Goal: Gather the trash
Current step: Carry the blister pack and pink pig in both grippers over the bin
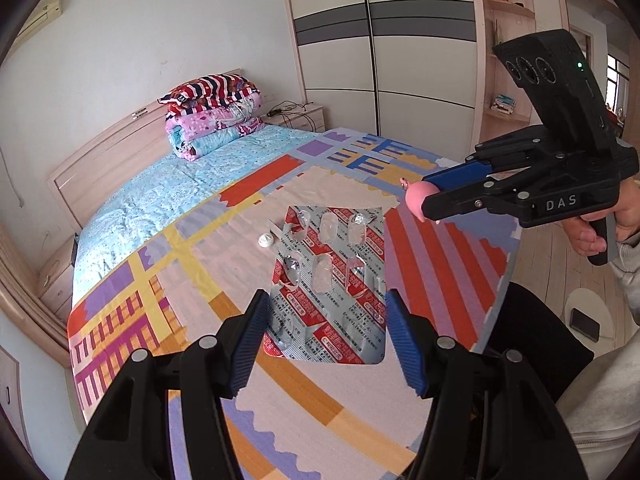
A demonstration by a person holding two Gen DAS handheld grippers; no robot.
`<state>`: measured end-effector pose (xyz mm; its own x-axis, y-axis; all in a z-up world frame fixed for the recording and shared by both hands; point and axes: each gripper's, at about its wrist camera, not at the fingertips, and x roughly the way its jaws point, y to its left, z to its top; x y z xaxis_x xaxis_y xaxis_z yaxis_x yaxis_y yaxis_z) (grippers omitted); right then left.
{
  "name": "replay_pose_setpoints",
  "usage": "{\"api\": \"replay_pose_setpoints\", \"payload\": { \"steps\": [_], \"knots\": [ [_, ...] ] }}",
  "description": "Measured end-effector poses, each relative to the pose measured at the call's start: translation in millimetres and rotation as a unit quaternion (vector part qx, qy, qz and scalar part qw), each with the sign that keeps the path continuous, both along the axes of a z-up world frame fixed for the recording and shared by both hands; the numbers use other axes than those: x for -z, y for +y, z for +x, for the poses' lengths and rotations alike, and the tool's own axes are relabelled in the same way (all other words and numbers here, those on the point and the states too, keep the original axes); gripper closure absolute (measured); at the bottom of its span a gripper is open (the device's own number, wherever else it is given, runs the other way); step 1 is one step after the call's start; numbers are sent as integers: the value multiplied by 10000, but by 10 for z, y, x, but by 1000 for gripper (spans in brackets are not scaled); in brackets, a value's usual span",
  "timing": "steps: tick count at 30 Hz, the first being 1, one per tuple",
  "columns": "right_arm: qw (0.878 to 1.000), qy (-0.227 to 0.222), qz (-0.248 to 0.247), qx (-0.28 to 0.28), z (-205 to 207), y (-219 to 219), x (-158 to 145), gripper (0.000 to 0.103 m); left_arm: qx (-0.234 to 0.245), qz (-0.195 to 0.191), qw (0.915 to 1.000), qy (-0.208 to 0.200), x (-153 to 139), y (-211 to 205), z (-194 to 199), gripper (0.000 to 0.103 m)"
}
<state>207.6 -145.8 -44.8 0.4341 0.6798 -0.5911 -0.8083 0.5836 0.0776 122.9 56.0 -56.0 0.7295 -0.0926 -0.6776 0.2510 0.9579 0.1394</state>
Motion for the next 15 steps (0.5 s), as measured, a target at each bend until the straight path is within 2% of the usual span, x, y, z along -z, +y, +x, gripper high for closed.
{"api": "replay_pose_setpoints", "payload": {
  "steps": [5, 8, 15],
  "knots": [
    [10000, -13, -52, -12, -318, -142, 158, 74, -71, -116, 9999, 63, 126, -138, -273, 46],
    [9998, 149, -48, -94, -479, -221, 292, 74, -83, -156, 9998, 122, 198, -231, -410, 46],
    [9983, 412, -359, -196, -785, -341, 661, 74, 166, -362, 9991, 149, 372, -487, -765, 46]
  ]
}}
